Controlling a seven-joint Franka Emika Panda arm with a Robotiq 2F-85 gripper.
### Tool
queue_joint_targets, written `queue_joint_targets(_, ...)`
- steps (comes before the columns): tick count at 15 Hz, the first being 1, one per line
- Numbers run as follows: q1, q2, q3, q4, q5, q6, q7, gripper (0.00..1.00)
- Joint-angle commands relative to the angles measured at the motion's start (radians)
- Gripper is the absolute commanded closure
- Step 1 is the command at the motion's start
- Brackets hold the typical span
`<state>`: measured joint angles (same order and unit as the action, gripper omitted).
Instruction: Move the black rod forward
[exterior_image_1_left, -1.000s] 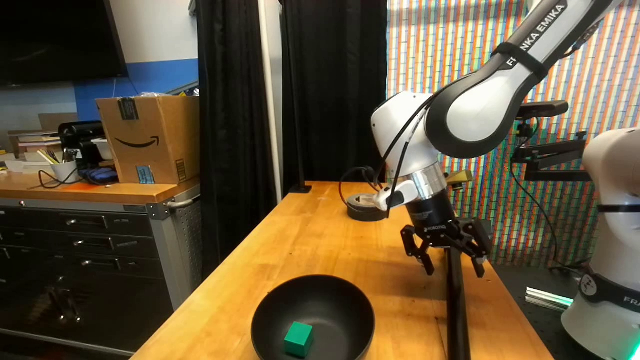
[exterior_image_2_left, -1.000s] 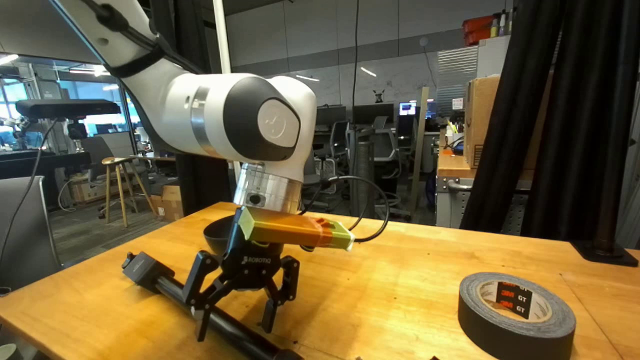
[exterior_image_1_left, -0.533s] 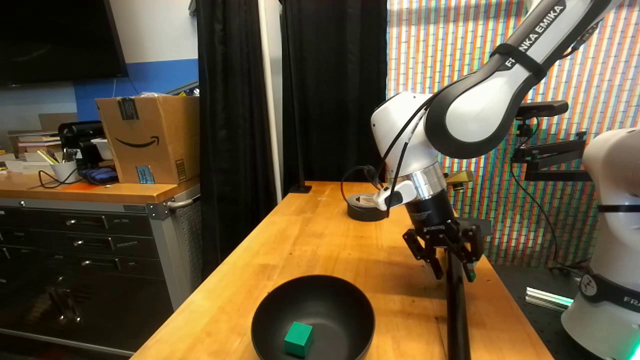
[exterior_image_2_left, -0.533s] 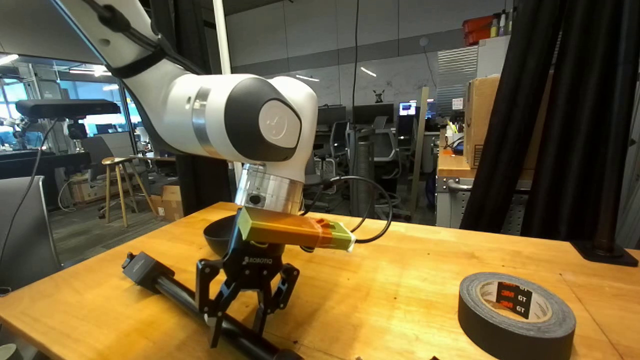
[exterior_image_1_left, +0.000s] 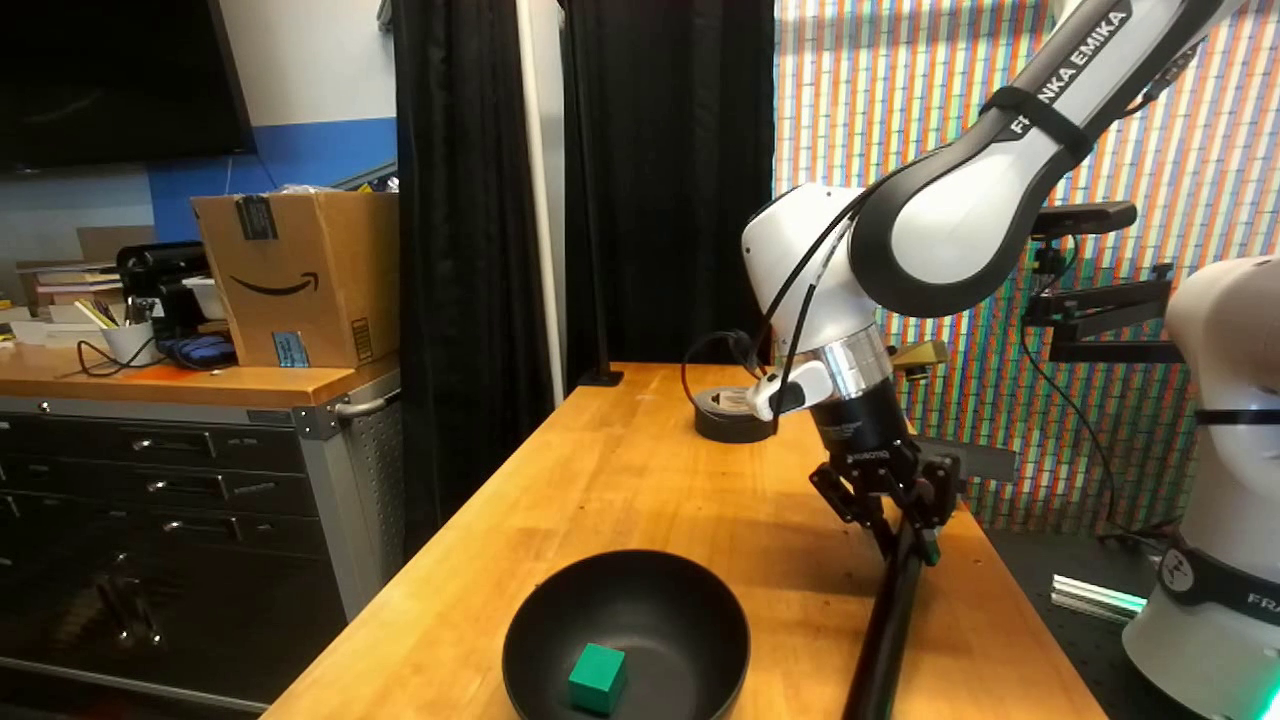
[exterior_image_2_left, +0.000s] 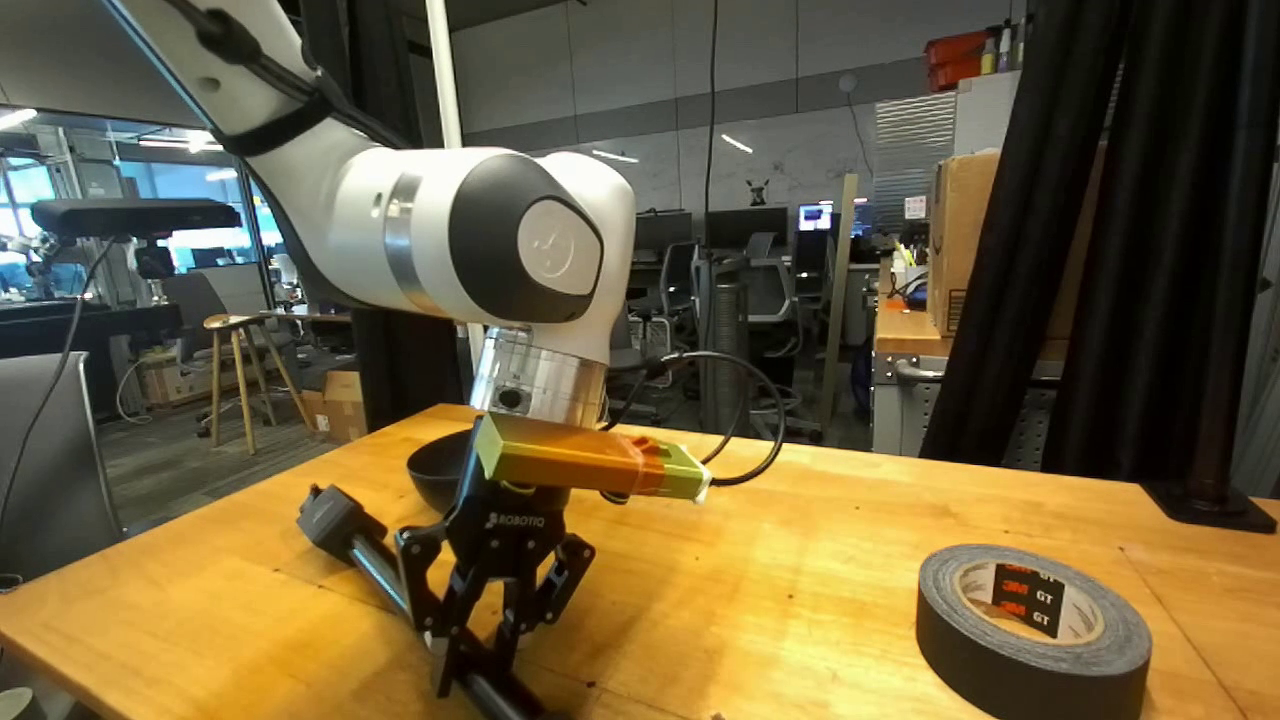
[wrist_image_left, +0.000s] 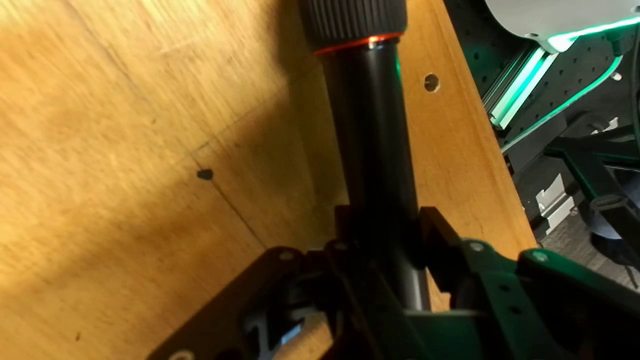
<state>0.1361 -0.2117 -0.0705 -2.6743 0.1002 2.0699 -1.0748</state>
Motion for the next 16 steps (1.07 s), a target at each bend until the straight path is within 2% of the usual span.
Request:
queue_joint_targets(1, -0.022, 0.019, 0.019, 0.028, -0.002, 0.010, 0.017, 0.88)
queue_joint_targets(16, -0.076, 0.132, 0.016, 0.177, -0.065, 0.017, 0.024, 0.88)
